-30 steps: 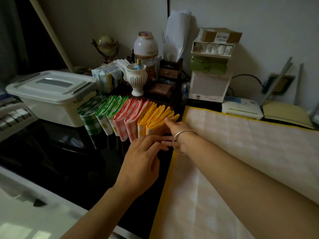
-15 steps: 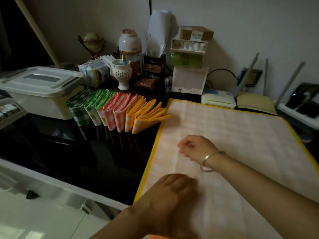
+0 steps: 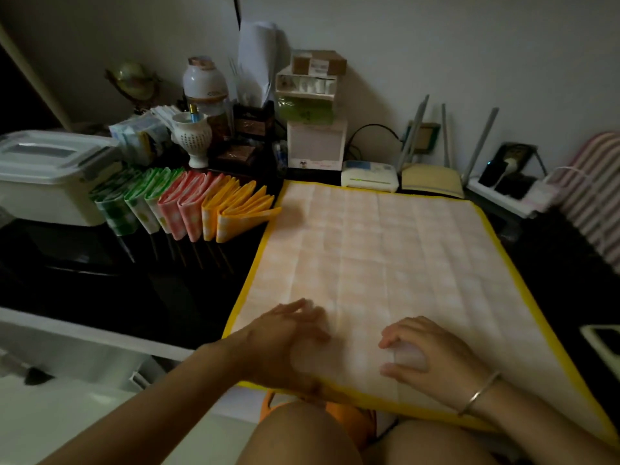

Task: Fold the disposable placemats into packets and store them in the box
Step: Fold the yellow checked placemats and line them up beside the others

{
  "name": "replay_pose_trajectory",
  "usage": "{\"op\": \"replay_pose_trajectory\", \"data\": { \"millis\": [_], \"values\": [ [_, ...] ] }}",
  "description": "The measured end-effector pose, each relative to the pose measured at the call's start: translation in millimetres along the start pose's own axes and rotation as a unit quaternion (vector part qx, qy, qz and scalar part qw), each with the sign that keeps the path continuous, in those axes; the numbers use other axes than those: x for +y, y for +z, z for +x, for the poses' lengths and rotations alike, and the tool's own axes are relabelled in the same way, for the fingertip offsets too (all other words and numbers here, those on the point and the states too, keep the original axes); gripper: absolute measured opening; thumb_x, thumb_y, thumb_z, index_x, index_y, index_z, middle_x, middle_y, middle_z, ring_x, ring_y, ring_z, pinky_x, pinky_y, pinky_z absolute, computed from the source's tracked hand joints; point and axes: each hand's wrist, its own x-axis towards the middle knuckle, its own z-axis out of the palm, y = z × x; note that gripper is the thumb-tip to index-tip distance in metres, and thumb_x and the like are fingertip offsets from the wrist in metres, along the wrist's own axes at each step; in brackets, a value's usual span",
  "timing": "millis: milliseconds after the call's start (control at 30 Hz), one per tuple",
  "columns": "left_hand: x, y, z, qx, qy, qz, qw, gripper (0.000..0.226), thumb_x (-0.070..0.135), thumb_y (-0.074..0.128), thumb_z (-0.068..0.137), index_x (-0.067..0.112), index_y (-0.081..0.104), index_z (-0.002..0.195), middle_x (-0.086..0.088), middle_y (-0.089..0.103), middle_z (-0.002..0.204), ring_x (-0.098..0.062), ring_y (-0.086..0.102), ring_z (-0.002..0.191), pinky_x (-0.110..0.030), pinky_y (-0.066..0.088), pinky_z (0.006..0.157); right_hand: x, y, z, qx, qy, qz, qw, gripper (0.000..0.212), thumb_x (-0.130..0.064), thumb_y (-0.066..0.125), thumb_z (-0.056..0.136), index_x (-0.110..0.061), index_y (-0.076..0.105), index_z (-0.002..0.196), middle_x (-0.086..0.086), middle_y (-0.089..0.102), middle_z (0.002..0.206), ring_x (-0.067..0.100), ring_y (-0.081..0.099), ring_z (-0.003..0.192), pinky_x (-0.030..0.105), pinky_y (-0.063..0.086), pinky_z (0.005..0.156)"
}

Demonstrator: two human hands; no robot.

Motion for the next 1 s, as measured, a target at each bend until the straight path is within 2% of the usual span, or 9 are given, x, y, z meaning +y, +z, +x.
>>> {"op": "replay_pose_trajectory", "data": {
  "millis": [100, 233, 333, 467, 633, 700, 800, 900, 1000],
  "values": [
    [1.4, -7.6, -3.4, 0.034, -0.024, -0.076, 0.996, 0.064, 0.075, 0.057, 0.07, 0.041, 0.062, 0.124, 0.015, 0.046, 0.146, -0.008, 0.025, 0.145, -0.014, 0.02, 0.111, -2.0, -6.1, -13.8, -0.009, -0.022, -0.001, 1.0, 0.066, -0.095, 0.043, 0.054, -0.048, 0.058, 0.098, -0.032, 0.052, 0.118, -0.016, 0.04, 0.114, -0.001, 0.026, 0.094],
    [5.8, -17.2, -2.0, 0.091, -0.015, -0.014, 0.996, 0.057, 0.061, 0.028, 0.092, 0.029, 0.068, 0.117, 0.007, 0.067, 0.122, -0.016, 0.06, 0.113, -0.035, 0.049, 0.091, 0.9, -19.4, -25.4, -0.043, -0.014, -0.023, 0.999, 0.091, -0.099, 0.037, 0.05, -0.043, 0.057, 0.119, -0.036, 0.045, 0.122, -0.016, 0.039, 0.116, 0.0, 0.026, 0.096],
    [10.1, -10.8, -2.5, 0.126, 0.019, 0.106, 0.986, 0.064, 0.058, 0.011, 0.096, 0.031, 0.063, 0.122, 0.005, 0.067, 0.116, -0.021, 0.063, 0.106, -0.039, 0.054, 0.077, 2.7, -22.2, -34.8, -0.064, -0.022, -0.075, 0.995, 0.07, -0.074, 0.051, 0.066, -0.043, 0.051, 0.129, -0.029, 0.044, 0.133, -0.008, 0.038, 0.127, 0.001, 0.023, 0.099],
    [-4.1, 14.7, -15.6, 0.104, 0.02, 0.195, 0.975, 0.074, 0.074, 0.012, 0.092, 0.029, 0.06, 0.125, 0.001, 0.068, 0.122, -0.021, 0.069, 0.103, -0.034, 0.061, 0.063, 17.3, -19.2, -47.3, -0.022, 0.027, -0.134, 0.99, 0.066, -0.051, 0.02, 0.072, -0.04, 0.054, 0.127, -0.02, 0.053, 0.133, 0.007, 0.05, 0.124, 0.025, 0.04, 0.101],
    [-25.8, 56.9, -40.4, 0.062, -0.032, 0.168, 0.983, 0.088, 0.077, 0.016, 0.09, 0.021, 0.01, 0.157, -0.013, 0.023, 0.159, -0.036, 0.029, 0.143, -0.039, 0.031, 0.115, 33.7, -20.7, -51.7, 0.141, 0.028, -0.284, 0.948, 0.036, -0.017, 0.054, 0.065, -0.026, 0.074, 0.092, -0.003, 0.073, 0.081, 0.019, 0.071, 0.083, 0.04, 0.044, 0.087],
    [-26.1, 57.5, -41.9, 0.038, -0.056, 0.101, 0.993, 0.091, 0.087, 0.009, 0.08, 0.035, -0.011, 0.153, -0.006, -0.007, 0.161, -0.031, 0.0, 0.149, -0.035, 0.006, 0.122, 36.8, -15.7, -54.6, 0.178, 0.012, -0.316, 0.932, 0.04, -0.013, 0.052, 0.062, -0.023, 0.075, 0.093, -0.002, 0.071, 0.074, 0.018, 0.071, 0.076, 0.039, 0.036, 0.089],
    [-14.8, 36.3, -37.9, -0.037, -0.101, 0.02, 0.994, 0.118, 0.1, 0.001, 0.054, 0.033, -0.01, 0.151, 0.005, -0.025, 0.15, -0.016, -0.021, 0.142, -0.031, 0.0, 0.12, 31.0, -13.5, -62.0, 0.172, 0.054, -0.291, 0.94, 0.028, -0.015, 0.052, 0.072, -0.028, 0.063, 0.095, -0.004, 0.071, 0.068, 0.018, 0.068, 0.062, 0.033, 0.042, 0.08],
    [-6.2, 15.5, -33.2, 0.029, -0.147, -0.104, 0.983, 0.078, 0.067, 0.053, 0.085, 0.025, 0.037, 0.148, 0.009, 0.021, 0.157, -0.009, 0.019, 0.146, -0.021, 0.02, 0.113, 19.2, -28.0, -66.3, 0.196, 0.111, -0.217, 0.95, 0.006, -0.024, 0.061, 0.082, -0.023, 0.063, 0.088, 0.002, 0.067, 0.066, 0.031, 0.064, 0.064, 0.033, 0.046, 0.051],
    [-7.3, 1.6, -37.0, 0.14, -0.146, -0.118, 0.972, 0.021, 0.03, 0.06, 0.095, 0.03, 0.064, 0.117, 0.01, 0.064, 0.119, -0.01, 0.061, 0.108, -0.021, 0.044, 0.089, 13.5, -43.5, -70.5, 0.264, 0.036, -0.24, 0.934, 0.024, -0.035, 0.044, 0.08, -0.022, 0.064, 0.076, 0.003, 0.056, 0.051, 0.03, 0.059, 0.053, 0.03, 0.043, 0.045]
  ]
}}
